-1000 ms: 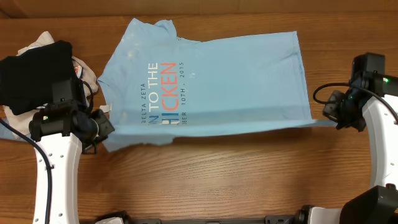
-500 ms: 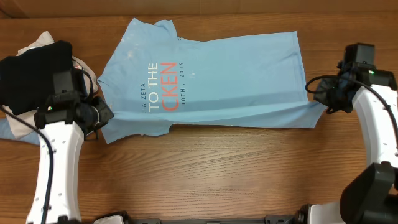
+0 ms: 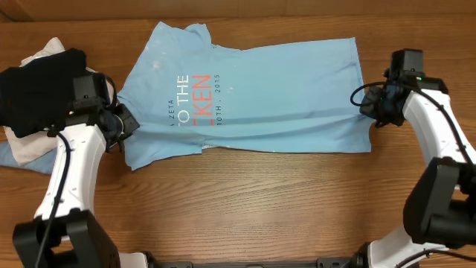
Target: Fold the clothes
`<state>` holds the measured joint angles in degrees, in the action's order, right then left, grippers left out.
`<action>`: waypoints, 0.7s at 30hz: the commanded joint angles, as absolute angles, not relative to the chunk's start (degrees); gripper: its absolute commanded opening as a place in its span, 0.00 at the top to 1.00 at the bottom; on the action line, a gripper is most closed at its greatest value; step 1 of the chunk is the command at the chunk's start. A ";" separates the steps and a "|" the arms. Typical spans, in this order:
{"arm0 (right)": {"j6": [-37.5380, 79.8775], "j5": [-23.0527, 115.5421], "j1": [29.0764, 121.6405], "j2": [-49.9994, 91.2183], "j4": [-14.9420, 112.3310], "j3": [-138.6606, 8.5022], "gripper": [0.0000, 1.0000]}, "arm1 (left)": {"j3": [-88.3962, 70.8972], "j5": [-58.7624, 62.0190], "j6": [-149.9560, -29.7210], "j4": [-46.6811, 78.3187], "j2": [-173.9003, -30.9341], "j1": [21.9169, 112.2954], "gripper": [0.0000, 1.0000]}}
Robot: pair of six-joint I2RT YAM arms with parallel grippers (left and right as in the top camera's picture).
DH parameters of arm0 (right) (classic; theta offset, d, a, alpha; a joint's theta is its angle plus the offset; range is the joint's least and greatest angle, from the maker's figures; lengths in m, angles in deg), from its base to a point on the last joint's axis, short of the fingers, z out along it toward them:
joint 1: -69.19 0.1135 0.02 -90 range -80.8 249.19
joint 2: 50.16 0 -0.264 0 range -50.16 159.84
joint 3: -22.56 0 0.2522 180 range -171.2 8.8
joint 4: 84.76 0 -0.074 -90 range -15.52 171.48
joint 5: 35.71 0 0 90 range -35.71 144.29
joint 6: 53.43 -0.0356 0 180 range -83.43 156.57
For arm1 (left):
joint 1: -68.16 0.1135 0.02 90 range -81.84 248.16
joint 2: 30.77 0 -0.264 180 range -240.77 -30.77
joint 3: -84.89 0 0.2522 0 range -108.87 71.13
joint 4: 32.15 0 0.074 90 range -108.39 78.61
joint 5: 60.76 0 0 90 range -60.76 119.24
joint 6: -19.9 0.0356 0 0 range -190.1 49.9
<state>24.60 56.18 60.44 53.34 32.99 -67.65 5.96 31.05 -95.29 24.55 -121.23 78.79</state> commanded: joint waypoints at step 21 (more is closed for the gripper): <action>24.80 55.44 60.94 53.78 42.91 -67.65 0.94 | 6.16 29.21 -96.08 12.70 -129.92 77.76 0.95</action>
<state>24.60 55.63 60.73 53.73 42.15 -67.58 5.96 29.30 -95.49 13.32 -129.14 78.26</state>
